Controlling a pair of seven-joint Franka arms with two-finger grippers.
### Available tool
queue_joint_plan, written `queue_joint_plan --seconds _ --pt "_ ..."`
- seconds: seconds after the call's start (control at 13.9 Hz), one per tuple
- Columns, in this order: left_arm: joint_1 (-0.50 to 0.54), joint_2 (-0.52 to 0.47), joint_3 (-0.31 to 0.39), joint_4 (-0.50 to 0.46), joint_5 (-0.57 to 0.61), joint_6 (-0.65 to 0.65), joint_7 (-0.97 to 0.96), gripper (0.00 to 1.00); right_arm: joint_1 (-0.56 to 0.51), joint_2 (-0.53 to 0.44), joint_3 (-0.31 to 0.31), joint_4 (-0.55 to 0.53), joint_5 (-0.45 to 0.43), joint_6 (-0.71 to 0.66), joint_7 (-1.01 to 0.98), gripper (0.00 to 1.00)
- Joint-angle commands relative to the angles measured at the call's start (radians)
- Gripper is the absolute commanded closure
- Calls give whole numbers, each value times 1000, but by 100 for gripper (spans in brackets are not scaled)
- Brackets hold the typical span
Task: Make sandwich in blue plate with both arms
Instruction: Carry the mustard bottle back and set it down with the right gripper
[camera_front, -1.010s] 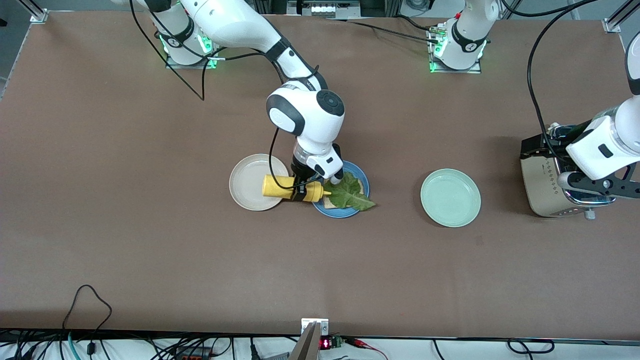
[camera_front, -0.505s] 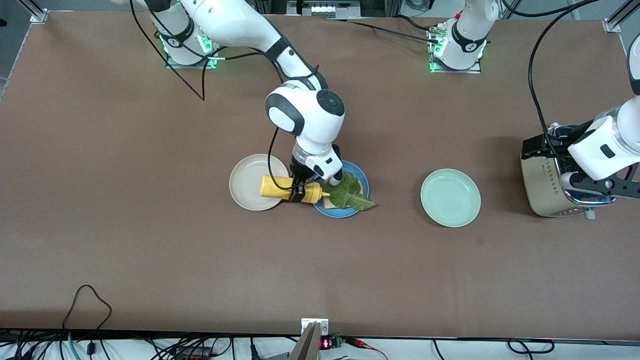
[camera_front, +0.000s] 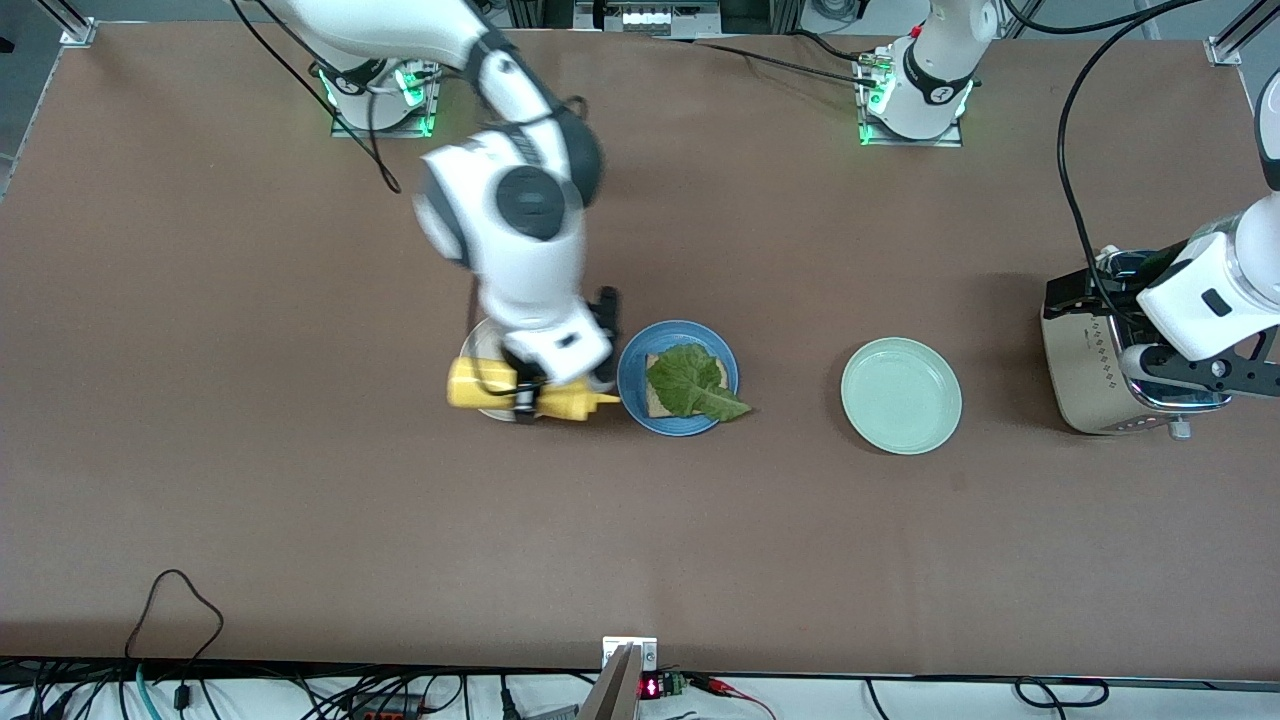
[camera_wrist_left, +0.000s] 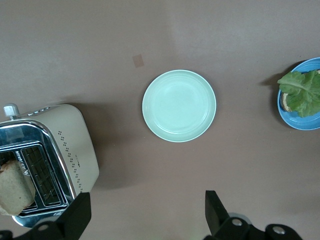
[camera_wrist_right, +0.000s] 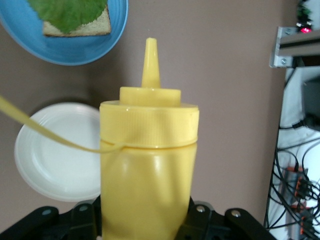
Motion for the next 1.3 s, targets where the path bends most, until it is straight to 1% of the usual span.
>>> queue_joint_plan --seconds 0.0,0.14,0.22,0.29,0.43,0.5,0.58,0.72,0.79,0.87,1.01,1.23 --pt "3 12 -3 21 -15 -20 -9 0 -146 -100 22 -25 200 -77 -199 68" --pt "0 12 -1 19 -2 -21 -53 0 -253 -138 21 -37 359 -134 -325 68" --pt "-1 12 -3 19 -3 -27 -116 0 -304 -154 22 -58 425 -147 -381 67" --pt "0 16 -1 21 -6 -32 -177 0 -357 -172 23 -92 510 -157 -446 67" --pt "8 34 0 21 -3 -32 -190 0 -462 -184 23 -140 657 -186 -584 66" --pt "12 42 0 19 0 -32 -185 0 -517 -180 19 -158 750 -217 -662 66" --pt "38 45 5 15 18 -32 -173 0 -567 -177 19 -186 823 -240 -728 66" --pt "93 45 5 -34 50 -17 -167 0 -661 -163 19 -262 952 -271 -869 66" --pt "112 51 5 -54 92 -12 -141 0 -701 -148 19 -298 1022 -301 -937 66" --pt "130 50 5 -85 160 9 -94 0 -742 -120 19 -324 1086 -343 -989 66" --pt "170 42 5 -152 253 104 4 0 -805 -48 19 -333 1174 -418 -1092 66" --pt "310 41 -3 -223 258 236 210 0 -890 70 21 -333 1259 -519 -1240 64"
